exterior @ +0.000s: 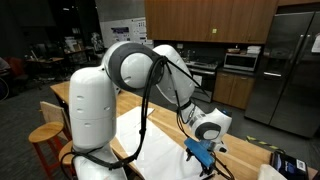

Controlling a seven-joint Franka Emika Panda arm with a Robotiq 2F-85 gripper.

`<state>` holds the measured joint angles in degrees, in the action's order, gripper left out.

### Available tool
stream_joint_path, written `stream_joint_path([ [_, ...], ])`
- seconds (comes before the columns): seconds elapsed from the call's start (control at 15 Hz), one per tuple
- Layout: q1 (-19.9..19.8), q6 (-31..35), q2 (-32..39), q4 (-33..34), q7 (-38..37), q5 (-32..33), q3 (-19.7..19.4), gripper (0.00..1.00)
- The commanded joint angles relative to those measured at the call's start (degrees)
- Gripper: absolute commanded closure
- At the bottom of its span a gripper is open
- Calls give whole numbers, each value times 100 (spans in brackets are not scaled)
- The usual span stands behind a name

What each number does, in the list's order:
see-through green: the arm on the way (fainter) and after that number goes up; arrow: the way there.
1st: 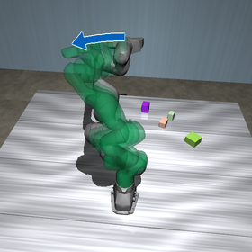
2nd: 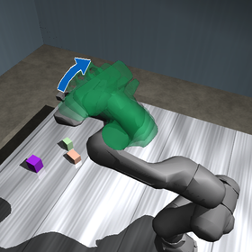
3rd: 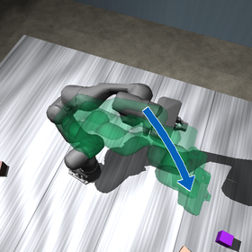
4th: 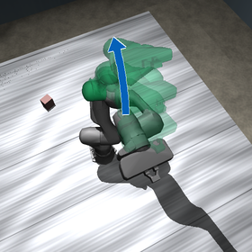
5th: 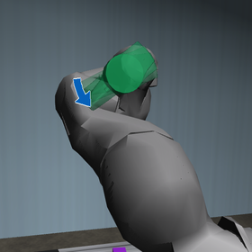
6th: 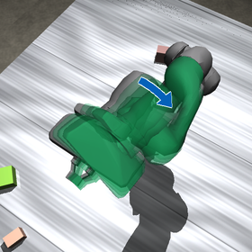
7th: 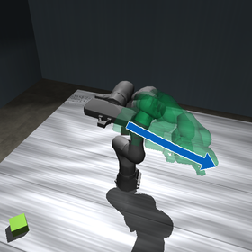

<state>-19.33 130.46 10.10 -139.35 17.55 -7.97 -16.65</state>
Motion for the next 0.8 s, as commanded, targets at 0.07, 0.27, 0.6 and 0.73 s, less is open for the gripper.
stream_joint_path([
  [0.07, -19, 300, 234, 1, -286, 94, -15, 0],
  [0.27, -5, 583, 410, -13, -594, 208, -50, 0],
  [0.6, -38, 863, 709, -6, -1022, 340, -118, 27],
  [0.73, -47, 908, 812, 1, -1111, 325, -131, 38],
])
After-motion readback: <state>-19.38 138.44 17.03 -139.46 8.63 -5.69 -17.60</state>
